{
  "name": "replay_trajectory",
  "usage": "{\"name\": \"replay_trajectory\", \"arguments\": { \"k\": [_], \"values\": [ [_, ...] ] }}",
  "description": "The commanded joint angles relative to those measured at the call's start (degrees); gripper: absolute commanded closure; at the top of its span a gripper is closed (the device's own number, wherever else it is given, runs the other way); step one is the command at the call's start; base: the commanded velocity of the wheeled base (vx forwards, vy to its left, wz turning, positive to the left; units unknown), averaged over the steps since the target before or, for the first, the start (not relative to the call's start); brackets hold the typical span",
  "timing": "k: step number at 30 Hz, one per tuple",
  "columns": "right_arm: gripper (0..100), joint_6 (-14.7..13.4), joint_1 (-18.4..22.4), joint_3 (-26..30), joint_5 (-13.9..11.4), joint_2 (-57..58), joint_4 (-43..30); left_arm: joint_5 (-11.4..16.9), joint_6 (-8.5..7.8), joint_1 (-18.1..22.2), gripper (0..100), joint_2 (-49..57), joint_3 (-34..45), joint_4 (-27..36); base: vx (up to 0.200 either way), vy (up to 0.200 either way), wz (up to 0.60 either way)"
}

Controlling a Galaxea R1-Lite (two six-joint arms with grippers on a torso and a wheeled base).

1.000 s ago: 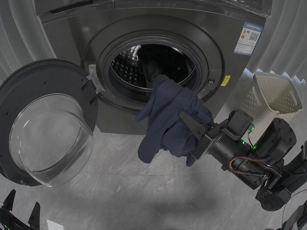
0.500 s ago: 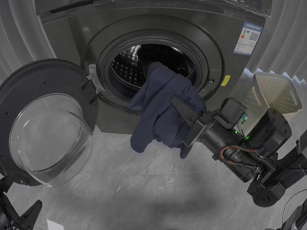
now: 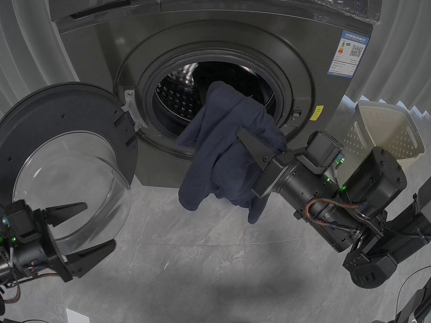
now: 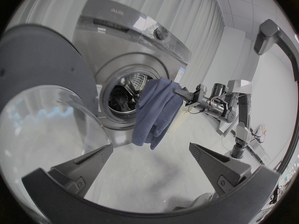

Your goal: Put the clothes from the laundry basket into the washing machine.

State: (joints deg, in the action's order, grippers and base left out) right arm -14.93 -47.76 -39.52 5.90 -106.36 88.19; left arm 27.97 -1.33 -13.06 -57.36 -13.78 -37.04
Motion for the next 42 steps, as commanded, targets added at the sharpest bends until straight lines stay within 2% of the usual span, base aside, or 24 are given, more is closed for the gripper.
{"name": "replay_trajectory", "arguments": {
  "k": [1, 2, 6, 13, 27, 33, 42],
  "values": [
    [100, -0.45, 0.74, 0.41, 0.25, 0.10, -0.03, -0.19, 0.01, -6.63, 0, -22.45, -1.61, -11.92, 0.000, 0.000, 0.00],
    [100, -0.45, 0.83, 0.67, 0.60, 0.19, -0.12, -1.25, 0.19, -7.86, 0, -26.32, -1.78, -16.23, 0.000, 0.000, 0.00],
    [100, -0.36, 0.74, 1.03, 1.13, 0.37, -0.12, -3.00, 0.98, -9.36, 0, -32.29, -3.36, -21.68, 0.000, 0.000, 0.00],
    [100, -0.36, 0.21, 2.70, 1.13, 1.95, -0.47, -3.27, 1.15, -12.43, 0, -40.29, -8.29, -22.64, 0.000, 0.000, 0.00],
    [100, -0.36, -0.23, 3.22, 1.13, 2.21, -0.65, -3.27, 1.07, -12.43, 0, -50.31, -17.95, -23.79, 0.000, 0.000, 0.00],
    [100, -0.27, -0.40, 3.31, 1.13, 2.21, -0.65, -3.44, 1.15, -11.82, 0, -56.20, -21.73, -27.83, 0.000, 0.000, 0.00],
    [100, -0.36, -0.84, 3.31, 1.13, 2.12, -0.56, -3.44, 1.07, -12.34, 0, -60.50, -26.74, -28.71, 0.000, 0.000, 0.00]
  ]
}}
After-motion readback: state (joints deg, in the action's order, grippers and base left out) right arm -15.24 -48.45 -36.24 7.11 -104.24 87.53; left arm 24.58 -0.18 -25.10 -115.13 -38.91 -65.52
